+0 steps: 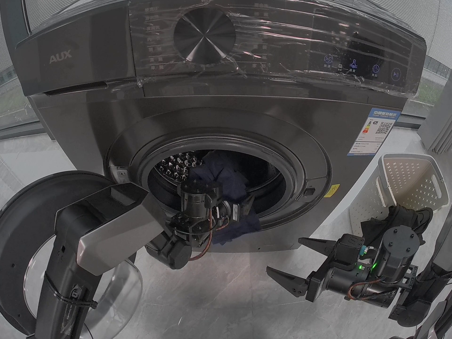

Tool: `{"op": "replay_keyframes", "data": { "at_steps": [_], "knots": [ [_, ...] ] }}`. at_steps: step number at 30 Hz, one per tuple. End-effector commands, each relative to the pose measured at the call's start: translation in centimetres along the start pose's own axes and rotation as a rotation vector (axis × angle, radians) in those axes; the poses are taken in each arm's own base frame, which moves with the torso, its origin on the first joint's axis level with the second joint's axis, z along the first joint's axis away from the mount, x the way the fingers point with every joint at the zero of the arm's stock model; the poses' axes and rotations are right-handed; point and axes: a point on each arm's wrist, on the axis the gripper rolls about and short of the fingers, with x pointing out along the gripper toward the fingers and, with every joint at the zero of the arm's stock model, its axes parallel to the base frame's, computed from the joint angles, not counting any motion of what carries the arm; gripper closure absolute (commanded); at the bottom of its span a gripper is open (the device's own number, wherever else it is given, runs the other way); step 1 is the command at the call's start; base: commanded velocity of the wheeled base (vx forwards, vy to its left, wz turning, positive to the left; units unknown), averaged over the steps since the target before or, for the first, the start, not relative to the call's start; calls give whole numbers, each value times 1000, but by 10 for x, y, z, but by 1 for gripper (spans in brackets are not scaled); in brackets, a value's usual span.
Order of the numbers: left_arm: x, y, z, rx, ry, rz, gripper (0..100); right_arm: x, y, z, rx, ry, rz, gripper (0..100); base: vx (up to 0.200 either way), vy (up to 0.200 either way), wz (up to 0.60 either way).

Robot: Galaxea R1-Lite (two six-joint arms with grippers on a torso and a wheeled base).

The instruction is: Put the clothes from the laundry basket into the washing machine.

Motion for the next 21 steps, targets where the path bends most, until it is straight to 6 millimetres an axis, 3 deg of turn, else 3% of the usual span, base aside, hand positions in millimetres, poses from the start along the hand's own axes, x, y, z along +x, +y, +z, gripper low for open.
{"op": "replay_keyframes", "data": {
  "at_steps": [1, 6, 7, 16, 21],
  "knots": [
    [-20, -13, -4, 14, 64, -63, 0, 0, 0, 0, 0, -1, 0, 0, 0, 0, 0],
    [-22, -12, -13, 15, 92, -64, 0, 0, 0, 0, 0, 0, 1, 0, 0, 0, 0],
    [-21, -12, -14, 14, 92, -64, 100, 0, 0, 0, 0, 1, 3, 0, 0, 0, 0],
    [-15, -9, -4, 8, 48, -54, 100, 0, 0, 0, 0, -1, 1, 0, 0, 0, 0],
    [4, -4, 32, -12, -108, 1, 100, 1, 0, 0, 0, -1, 1, 0, 0, 0, 0]
  ]
}}
